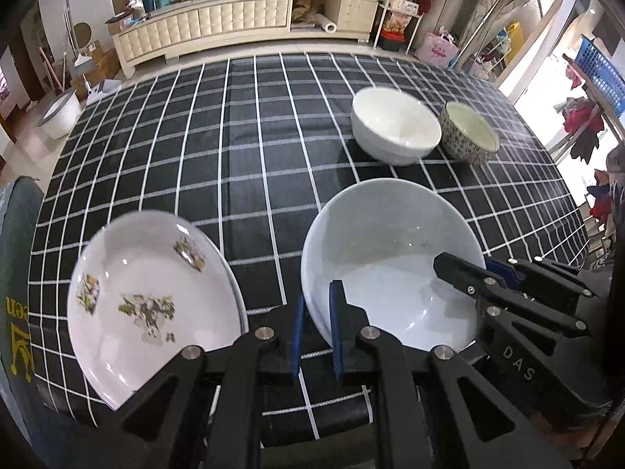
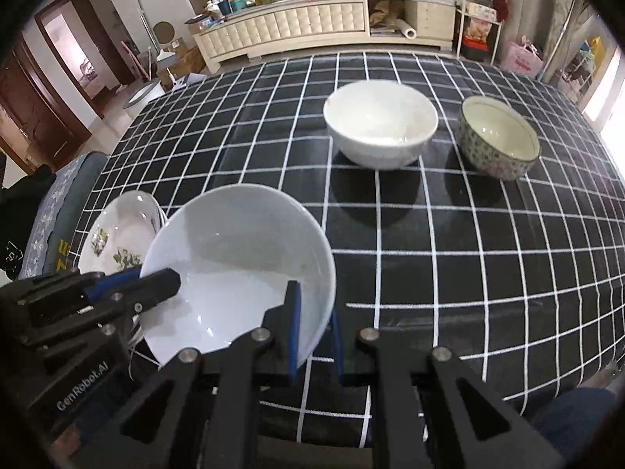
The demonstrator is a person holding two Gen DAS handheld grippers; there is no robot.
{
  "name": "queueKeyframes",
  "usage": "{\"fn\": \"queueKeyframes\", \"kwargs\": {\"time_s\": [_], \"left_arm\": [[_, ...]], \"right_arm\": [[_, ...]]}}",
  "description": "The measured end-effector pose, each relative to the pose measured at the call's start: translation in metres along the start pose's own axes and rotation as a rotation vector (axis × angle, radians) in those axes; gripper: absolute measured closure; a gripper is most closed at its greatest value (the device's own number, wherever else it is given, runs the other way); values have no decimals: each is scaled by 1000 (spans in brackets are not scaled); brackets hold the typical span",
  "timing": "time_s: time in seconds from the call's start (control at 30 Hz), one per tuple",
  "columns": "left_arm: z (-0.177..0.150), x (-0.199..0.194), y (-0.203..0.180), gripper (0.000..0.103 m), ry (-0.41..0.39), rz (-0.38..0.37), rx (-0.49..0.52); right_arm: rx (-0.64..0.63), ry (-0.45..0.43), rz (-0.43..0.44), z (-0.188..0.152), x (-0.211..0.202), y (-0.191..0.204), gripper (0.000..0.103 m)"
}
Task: Organize plates and bowls
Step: 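Lift the pink-print bowl and carry it beside the plate stack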
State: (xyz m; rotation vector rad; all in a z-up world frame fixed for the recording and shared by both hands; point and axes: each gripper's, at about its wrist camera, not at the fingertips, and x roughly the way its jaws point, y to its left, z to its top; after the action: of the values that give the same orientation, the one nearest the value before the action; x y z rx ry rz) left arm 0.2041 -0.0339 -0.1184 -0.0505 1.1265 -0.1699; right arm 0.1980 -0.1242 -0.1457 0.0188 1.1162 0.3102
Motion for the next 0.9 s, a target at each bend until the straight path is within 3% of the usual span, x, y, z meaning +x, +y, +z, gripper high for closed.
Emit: {"fn": "queueKeyframes", "kwargs": {"time_s": [0.47, 0.9], "left_arm": [[-24, 23, 9, 93, 57, 5, -36], [-31, 34, 6, 93, 71, 39, -5]], "right_arm": [[-6, 54, 11, -20, 24, 3, 86], [-25, 74, 13, -24, 29, 5, 86]]}}
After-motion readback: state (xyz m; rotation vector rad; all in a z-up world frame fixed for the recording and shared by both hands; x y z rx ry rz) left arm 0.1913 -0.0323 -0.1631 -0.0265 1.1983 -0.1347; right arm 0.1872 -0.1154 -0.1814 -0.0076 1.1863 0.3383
